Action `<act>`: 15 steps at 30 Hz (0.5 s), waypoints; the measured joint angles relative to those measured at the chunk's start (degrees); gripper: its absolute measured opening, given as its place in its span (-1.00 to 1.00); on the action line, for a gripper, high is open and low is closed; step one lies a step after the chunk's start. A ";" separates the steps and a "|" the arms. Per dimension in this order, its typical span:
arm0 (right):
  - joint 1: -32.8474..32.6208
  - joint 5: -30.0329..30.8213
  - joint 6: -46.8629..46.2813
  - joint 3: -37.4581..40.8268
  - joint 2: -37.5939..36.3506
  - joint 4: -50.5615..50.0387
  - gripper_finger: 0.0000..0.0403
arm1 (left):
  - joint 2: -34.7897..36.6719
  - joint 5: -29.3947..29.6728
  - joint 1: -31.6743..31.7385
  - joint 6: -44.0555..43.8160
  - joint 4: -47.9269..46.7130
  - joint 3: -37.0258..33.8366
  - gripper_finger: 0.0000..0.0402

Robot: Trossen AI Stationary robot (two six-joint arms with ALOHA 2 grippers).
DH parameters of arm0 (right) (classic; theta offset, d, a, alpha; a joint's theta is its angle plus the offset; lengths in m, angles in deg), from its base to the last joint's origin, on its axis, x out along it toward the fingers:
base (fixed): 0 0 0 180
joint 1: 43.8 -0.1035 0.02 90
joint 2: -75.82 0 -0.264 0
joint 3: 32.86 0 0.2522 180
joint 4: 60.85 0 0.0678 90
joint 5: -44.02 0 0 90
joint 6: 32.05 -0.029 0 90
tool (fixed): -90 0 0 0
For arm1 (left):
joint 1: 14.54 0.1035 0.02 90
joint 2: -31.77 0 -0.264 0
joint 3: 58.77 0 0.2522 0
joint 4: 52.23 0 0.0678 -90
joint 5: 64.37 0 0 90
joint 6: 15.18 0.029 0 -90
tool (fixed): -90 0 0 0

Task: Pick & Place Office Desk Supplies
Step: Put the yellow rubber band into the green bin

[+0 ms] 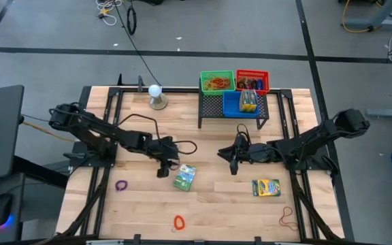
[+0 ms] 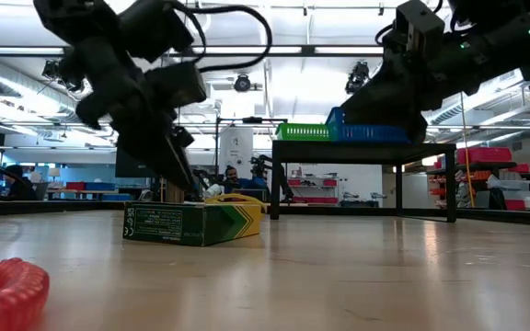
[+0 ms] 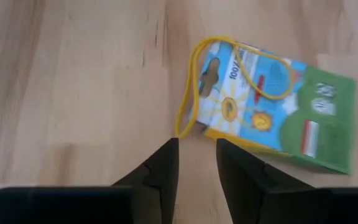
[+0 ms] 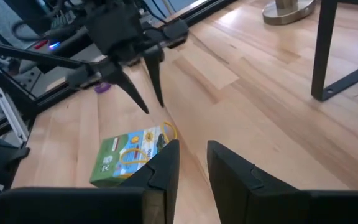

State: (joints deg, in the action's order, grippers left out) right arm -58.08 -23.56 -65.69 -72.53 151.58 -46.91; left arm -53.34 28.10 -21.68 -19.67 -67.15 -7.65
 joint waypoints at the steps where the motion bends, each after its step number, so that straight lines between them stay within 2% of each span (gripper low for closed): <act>1: 0.00 -0.26 0.02 0.00 0.01 0.02 -0.55 | -1.01 0.38 0.00 0.82 1.24 0.00 -0.42; 8: 0.00 -0.59 1.37 0.00 -0.01 0.91 -0.55 | -6.78 2.07 0.00 4.28 3.17 0.00 -0.42; 15: 0.76 -0.17 1.77 0.00 -0.01 1.27 -0.55 | -7.25 3.68 0.00 6.81 6.77 0.00 -0.43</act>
State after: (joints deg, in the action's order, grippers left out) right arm -57.32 -23.73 -63.92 -72.53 151.57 -45.64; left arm -60.59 31.77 -21.68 -12.85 -60.38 -7.65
